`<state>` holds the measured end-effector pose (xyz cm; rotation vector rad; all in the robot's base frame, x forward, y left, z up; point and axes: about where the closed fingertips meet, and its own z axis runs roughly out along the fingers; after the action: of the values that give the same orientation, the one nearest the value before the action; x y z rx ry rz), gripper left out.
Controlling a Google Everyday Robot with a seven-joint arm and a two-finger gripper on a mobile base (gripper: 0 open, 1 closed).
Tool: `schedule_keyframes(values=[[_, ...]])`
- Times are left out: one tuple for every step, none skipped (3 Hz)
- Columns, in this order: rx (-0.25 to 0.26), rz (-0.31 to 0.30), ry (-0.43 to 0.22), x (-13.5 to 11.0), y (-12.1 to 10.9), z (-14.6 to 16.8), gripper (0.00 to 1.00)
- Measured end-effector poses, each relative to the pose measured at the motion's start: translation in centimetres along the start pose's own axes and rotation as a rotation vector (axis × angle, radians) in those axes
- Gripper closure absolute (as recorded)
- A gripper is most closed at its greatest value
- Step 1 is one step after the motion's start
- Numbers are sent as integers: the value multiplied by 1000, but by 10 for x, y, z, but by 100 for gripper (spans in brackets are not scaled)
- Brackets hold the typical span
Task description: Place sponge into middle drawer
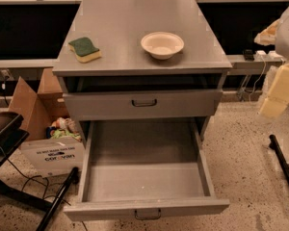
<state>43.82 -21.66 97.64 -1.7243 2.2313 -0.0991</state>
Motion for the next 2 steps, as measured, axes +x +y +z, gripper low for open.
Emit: schedule_keyframes(values=[[1,0,-1,0,0,0,0],[24,15,-85,-7,-11,10,0]])
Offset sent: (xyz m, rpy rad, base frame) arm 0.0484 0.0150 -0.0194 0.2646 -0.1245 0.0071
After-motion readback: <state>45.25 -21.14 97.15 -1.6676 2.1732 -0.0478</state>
